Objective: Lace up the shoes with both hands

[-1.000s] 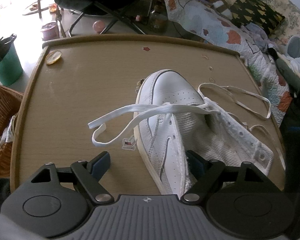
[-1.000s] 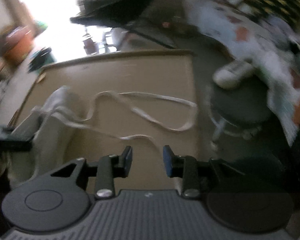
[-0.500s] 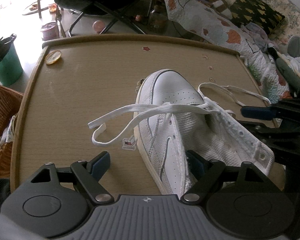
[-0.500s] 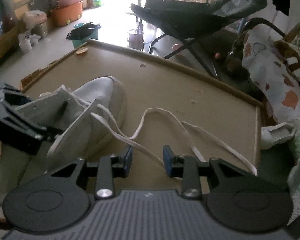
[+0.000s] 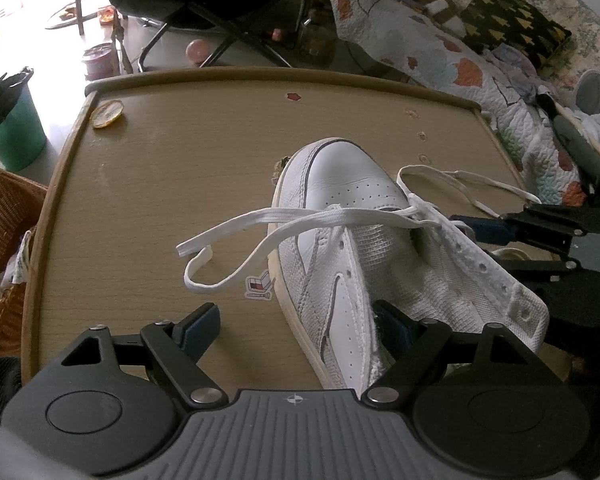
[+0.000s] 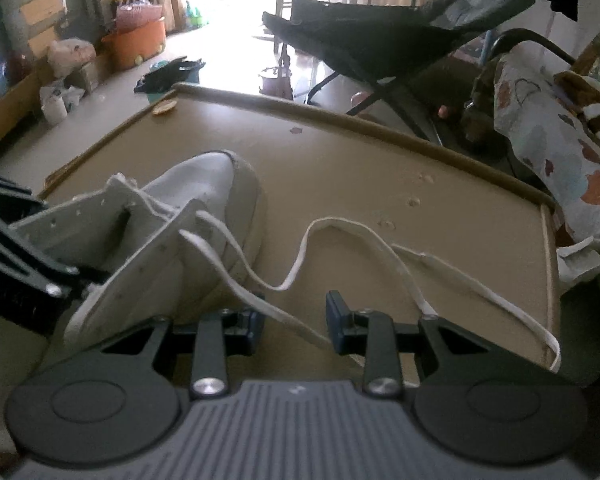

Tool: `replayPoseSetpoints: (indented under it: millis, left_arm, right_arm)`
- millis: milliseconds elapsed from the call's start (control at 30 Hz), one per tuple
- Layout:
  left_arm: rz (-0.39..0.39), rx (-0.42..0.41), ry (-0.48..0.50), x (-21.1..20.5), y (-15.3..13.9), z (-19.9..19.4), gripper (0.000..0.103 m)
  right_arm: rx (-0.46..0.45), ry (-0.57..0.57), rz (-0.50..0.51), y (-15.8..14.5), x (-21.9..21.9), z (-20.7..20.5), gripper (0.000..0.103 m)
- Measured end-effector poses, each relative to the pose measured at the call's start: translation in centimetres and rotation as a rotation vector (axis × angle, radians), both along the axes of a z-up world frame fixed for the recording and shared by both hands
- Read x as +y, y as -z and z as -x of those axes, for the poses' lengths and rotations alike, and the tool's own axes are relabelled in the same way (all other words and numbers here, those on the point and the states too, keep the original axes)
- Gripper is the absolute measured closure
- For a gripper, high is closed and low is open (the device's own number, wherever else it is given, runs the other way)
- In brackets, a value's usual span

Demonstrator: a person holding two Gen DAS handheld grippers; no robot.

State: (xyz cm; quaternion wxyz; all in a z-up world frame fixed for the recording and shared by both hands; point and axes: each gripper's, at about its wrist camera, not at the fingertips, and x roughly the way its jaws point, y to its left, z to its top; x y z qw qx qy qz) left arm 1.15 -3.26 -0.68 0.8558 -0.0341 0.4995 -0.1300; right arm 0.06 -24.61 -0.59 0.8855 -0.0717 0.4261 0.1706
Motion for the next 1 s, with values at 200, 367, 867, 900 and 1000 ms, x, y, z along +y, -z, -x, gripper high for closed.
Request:
replayPoseSetpoints:
  millis: [200, 367, 867, 900, 1000]
  left_arm:
    - [-0.002, 0.002, -0.002, 0.0, 0.0, 0.0, 0.017]
    - [-0.006, 0.002, -0.003, 0.0, 0.0, 0.0, 0.017]
    - [-0.026, 0.0, 0.0, -0.3, -0.2, -0.1, 0.017]
    - [-0.028, 0.0, 0.001, -0.3, -0.2, -0.1, 0.017]
    - [-0.032, -0.001, 0.003, -0.4, -0.3, -0.1, 0.017]
  right_arm:
    - [-0.024, 0.016, -0.022, 0.3, 0.0, -0.3, 0.071]
    - [-0.037, 0.023, -0.045, 0.5, -0.1, -0.5, 0.074]
    - [-0.031, 0.178, -0.226, 0.7, -2.4, -0.4, 0.101]
    - [-0.039, 0.192, -0.227, 0.6, -2.5, -0.4, 0.101]
    - [-0.036, 0.227, -0.237, 0.7, -2.7, -0.5, 0.101]
